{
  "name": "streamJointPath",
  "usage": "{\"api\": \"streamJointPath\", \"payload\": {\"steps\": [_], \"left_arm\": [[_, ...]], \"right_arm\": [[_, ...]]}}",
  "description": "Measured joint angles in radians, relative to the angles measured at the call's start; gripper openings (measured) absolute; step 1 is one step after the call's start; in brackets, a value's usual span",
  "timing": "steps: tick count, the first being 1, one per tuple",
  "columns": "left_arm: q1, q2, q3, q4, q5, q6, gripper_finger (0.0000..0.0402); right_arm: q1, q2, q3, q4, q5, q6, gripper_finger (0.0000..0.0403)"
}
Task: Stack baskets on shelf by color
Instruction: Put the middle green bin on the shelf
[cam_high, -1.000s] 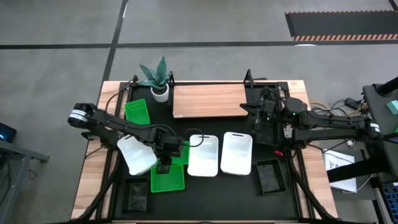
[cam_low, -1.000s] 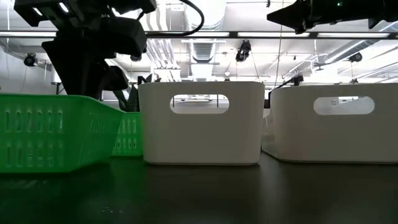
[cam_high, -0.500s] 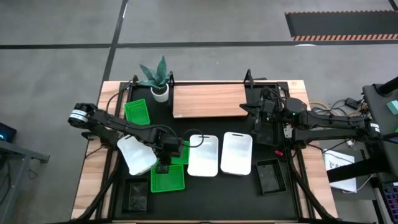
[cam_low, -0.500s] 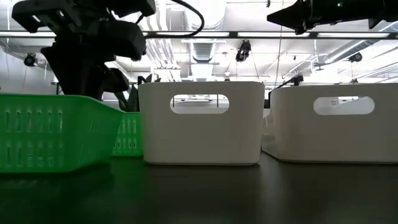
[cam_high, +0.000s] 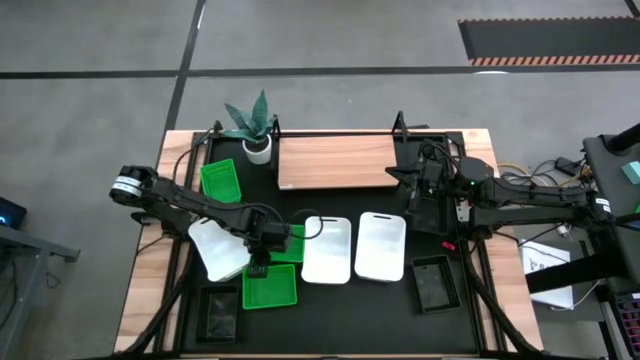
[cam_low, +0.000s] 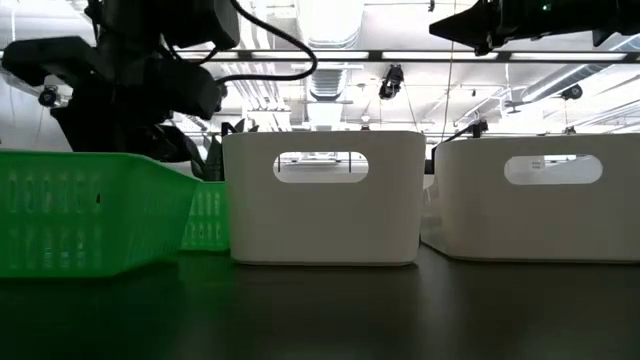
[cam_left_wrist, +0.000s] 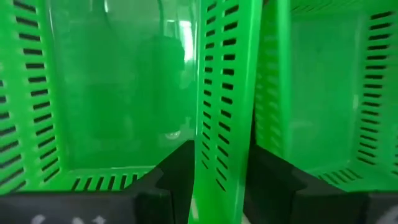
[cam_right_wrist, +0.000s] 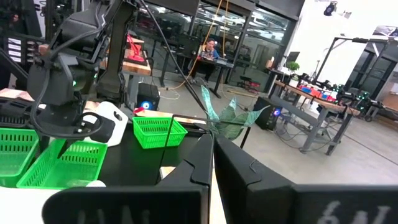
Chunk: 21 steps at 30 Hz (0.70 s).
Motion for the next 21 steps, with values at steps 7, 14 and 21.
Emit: {"api": "streamJointPath", "payload": {"steps": [7, 14, 21], "left_arm": [[0.0, 0.0, -0.007, 0.001, -0.012, 0.041, 0.0101], [0.0, -0.006, -0.007, -0.01, -0.02, 0.103, 0.0013], [0.0, -0.053, 0.078, -0.197, -0.154, 0.132, 0.0001]], "right_arm": [[0.0, 0.0, 0.0, 0.0, 0.0, 0.0, 0.0009], [0.0, 0.0, 0.0, 0.0, 0.0, 0.0, 0.0009], [0.0, 0.0, 0.0, 0.001, 0.0, 0.0, 0.0009]]}}
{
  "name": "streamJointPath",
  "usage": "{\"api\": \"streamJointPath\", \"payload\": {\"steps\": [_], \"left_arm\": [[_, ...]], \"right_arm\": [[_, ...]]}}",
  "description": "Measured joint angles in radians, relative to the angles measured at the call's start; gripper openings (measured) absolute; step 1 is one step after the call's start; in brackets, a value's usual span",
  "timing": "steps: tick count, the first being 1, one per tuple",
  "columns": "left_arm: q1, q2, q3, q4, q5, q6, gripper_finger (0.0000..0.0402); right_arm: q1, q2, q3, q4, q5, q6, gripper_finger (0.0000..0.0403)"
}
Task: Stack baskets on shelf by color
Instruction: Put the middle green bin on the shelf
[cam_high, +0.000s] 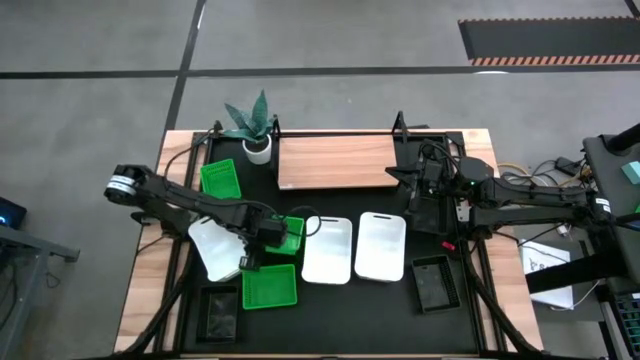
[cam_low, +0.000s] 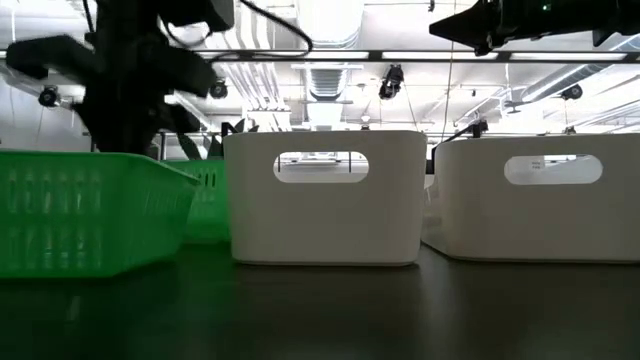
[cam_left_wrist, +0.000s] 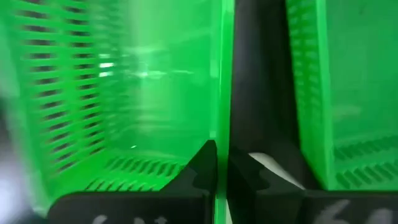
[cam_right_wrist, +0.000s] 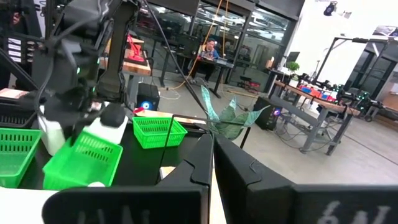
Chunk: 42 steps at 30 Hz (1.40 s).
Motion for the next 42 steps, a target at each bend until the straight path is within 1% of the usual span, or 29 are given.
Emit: {"api": "streamJointPath", "payload": {"steps": [2, 4, 6, 9, 11, 14, 16, 18, 20, 22, 24, 26, 29, 34, 38, 42], "left_arm": [[0.0, -0.017, 0.046, -0.072, -0.032, 0.021, 0.0001], [0.0, -0.032, 0.092, -0.131, -0.042, 0.048, 0.0001], [0.0, -0.046, 0.135, -0.156, -0.046, 0.101, 0.0], [-0.001, -0.056, 0.199, -0.149, -0.055, 0.26, 0.0], [-0.002, -0.055, 0.239, -0.126, -0.111, 0.379, 0.0], [0.004, -0.044, 0.277, -0.04, -0.265, 0.555, 0.0], [0.022, -0.036, 0.281, 0.069, -0.335, 0.672, 0.0], [0.048, -0.029, 0.283, 0.208, -0.347, 0.751, 0.0], [0.081, -0.02, 0.283, 0.308, -0.345, 0.796, 0.0], [0.119, -0.011, 0.284, 0.374, -0.343, 0.852, 0.0], [0.163, 0.001, 0.283, 0.405, -0.343, 0.912, 0.0], [0.208, 0.013, 0.283, 0.454, -0.342, 0.937, 0.0], [0.277, 0.039, 0.285, 0.483, -0.34, 0.939, 0.0], [0.376, 0.109, 0.316, 0.461, -0.34, 0.943, 0.0], [0.428, 0.171, 0.358, 0.44, -0.339, 0.988, 0.0], [0.477, 0.236, 0.401, 0.394, -0.339, 0.994, 0.0]], "right_arm": [[0.0, 0.0, 0.0, 0.0, 0.0, 0.0, 0.0009], [0.0, 0.0, 0.0, 0.0, 0.0, 0.004, 0.0009], [0.0, 0.0, 0.0, -0.001, 0.0, 0.003, 0.0009], [0.0, 0.0, 0.0, -0.002, 0.0, 0.007, 0.0009], [0.0, 0.0, 0.0, -0.005, 0.0, 0.007, 0.0009], [0.0, 0.0, 0.0, -0.006, 0.0, 0.007, 0.0009], [0.0, 0.0, 0.0, -0.006, 0.0, 0.007, 0.0009], [0.0, 0.0, 0.0, -0.007, 0.0, 0.007, 0.0009], [0.0, 0.0, 0.0, -0.007, 0.0, 0.008, 0.0009], [0.0, 0.0, 0.0, -0.006, 0.0, 0.019, 0.0009], [0.0, 0.0, 0.0, -0.006, 0.0, 0.03, 0.0009], [0.0, -0.001, 0.0, -0.007, -0.001, 0.036, 0.0009], [0.0, -0.002, 0.0, -0.006, -0.001, 0.035, 0.0009], [0.0, -0.003, 0.0, -0.007, -0.001, 0.042, 0.0009], [0.0, -0.003, 0.0, -0.007, 0.0, 0.042, 0.0009], [0.0, -0.003, 0.0, -0.012, 0.0, 0.042, 0.0009]]}}
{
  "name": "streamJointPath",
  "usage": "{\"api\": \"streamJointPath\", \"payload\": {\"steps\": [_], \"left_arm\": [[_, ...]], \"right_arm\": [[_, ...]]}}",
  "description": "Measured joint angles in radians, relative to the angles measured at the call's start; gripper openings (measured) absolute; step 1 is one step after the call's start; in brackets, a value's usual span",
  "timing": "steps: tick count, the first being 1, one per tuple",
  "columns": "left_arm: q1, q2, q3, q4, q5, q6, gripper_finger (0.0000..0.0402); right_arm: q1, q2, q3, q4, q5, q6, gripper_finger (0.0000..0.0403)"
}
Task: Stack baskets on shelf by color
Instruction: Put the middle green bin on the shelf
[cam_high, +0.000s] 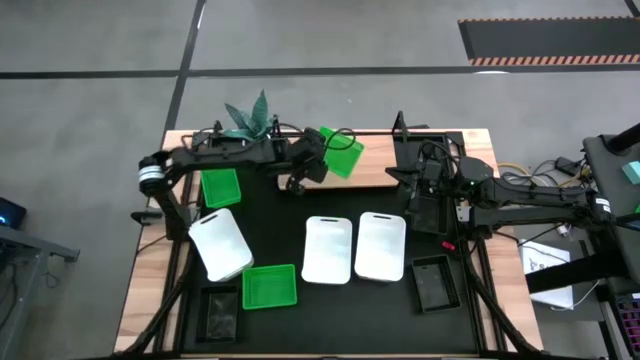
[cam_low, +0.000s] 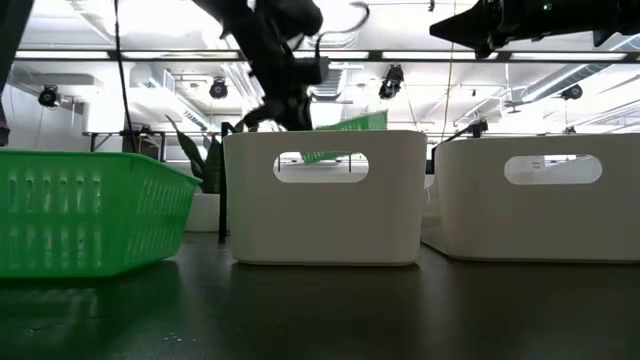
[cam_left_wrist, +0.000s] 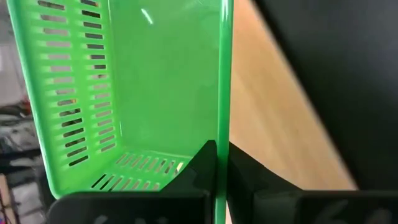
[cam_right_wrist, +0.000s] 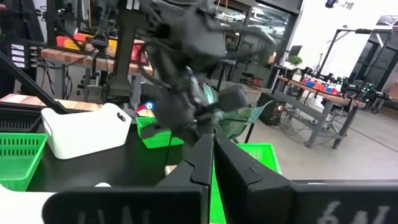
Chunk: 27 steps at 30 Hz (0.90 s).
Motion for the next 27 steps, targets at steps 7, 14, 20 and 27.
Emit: {"api": "streamJointPath", "payload": {"steps": [7, 14, 20, 27], "left_arm": [[0.039, 0.06, 0.01, -0.05, -0.004, -0.001, 0.0], [0.039, 0.064, -0.005, -0.133, -0.004, -0.035, 0.0], [0.039, 0.064, -0.013, -0.155, -0.004, -0.035, 0.0017], [0.039, 0.064, -0.013, -0.155, -0.004, -0.036, 0.0075]], "right_arm": [[0.0, 0.0, 0.0, -0.027, 0.0, 0.0, 0.0009], [0.0, 0.0, 0.0, -0.043, 0.0, 0.0, 0.0009], [0.0, 0.0, 0.0, -0.043, 0.0, 0.001, 0.0009], [0.0, 0.0, 0.0, -0.044, 0.0, 0.003, 0.0009]]}}
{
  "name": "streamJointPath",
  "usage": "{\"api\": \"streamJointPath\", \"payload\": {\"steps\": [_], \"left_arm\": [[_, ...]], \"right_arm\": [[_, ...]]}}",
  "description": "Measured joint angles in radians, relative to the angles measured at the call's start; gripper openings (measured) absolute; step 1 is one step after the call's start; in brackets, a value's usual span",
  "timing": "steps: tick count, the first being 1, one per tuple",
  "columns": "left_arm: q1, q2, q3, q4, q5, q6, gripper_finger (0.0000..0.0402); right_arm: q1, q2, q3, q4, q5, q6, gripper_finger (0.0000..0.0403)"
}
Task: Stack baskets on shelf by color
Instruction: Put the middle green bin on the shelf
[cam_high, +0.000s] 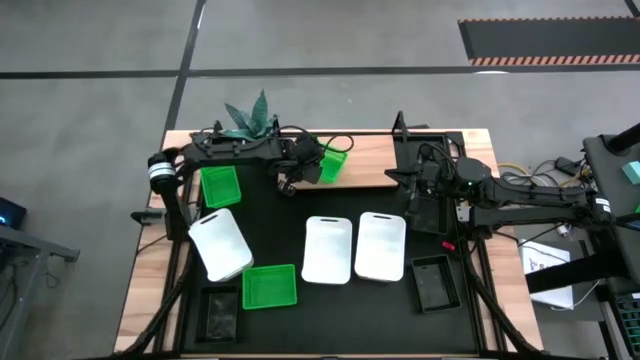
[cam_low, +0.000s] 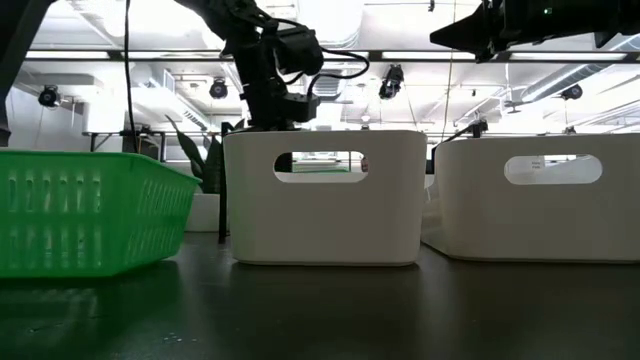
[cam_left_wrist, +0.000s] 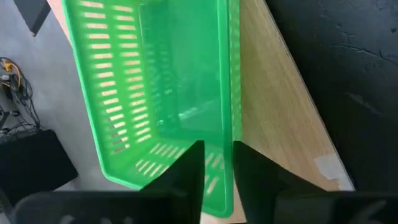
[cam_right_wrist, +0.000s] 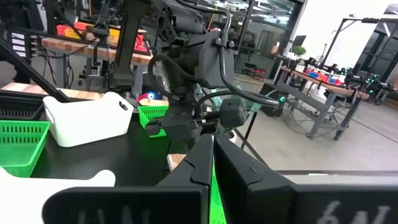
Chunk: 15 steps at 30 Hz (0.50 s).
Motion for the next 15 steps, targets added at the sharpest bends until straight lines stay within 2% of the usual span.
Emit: {"api": "streamJointPath", "payload": {"steps": [6, 15], "left_arm": [[-0.006, 0.0, 0.005, -0.014, -0.004, -0.068, 0.0103], [-0.097, -0.074, 0.006, -0.005, -0.079, -0.244, 0.0107]], "right_arm": [[0.0, 0.0, 0.0, -0.002, 0.0, 0.001, 0.0009], [0.0, 0.0, 0.0, -0.002, 0.0, 0.033, 0.0009]]}}
